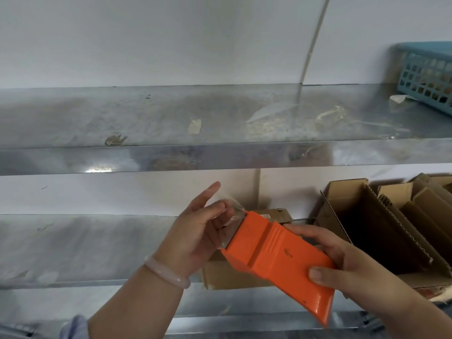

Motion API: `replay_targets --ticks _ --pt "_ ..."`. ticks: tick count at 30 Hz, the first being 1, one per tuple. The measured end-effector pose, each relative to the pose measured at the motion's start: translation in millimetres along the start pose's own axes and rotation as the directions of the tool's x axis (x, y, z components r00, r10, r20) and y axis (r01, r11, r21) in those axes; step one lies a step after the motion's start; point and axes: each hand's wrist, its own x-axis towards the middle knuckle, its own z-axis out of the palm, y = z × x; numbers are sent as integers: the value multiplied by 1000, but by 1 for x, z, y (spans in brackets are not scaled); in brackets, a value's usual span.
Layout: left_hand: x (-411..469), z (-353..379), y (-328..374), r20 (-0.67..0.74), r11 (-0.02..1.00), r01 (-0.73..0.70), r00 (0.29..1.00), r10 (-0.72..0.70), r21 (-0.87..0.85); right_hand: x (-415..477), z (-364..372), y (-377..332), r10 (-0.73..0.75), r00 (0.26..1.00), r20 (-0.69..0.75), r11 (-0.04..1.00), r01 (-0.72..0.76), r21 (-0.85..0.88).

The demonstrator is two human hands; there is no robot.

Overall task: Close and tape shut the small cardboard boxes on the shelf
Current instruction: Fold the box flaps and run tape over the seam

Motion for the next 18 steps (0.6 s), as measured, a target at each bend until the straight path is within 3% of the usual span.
replay_targets --ticks 5,12,18 --pt "2 -5 9 30 998 -17 999 15 67 2 0 -3 21 999 28 999 -19 -45" --pt "9 -20 21 -118 988 -113 985 126 106 3 -4 -6 60 998 -26 993 -62 -101" --pt "11 -37 28 -137 952 -181 966 219 245 2 -15 -15 74 994 -76 981 -86 -173"
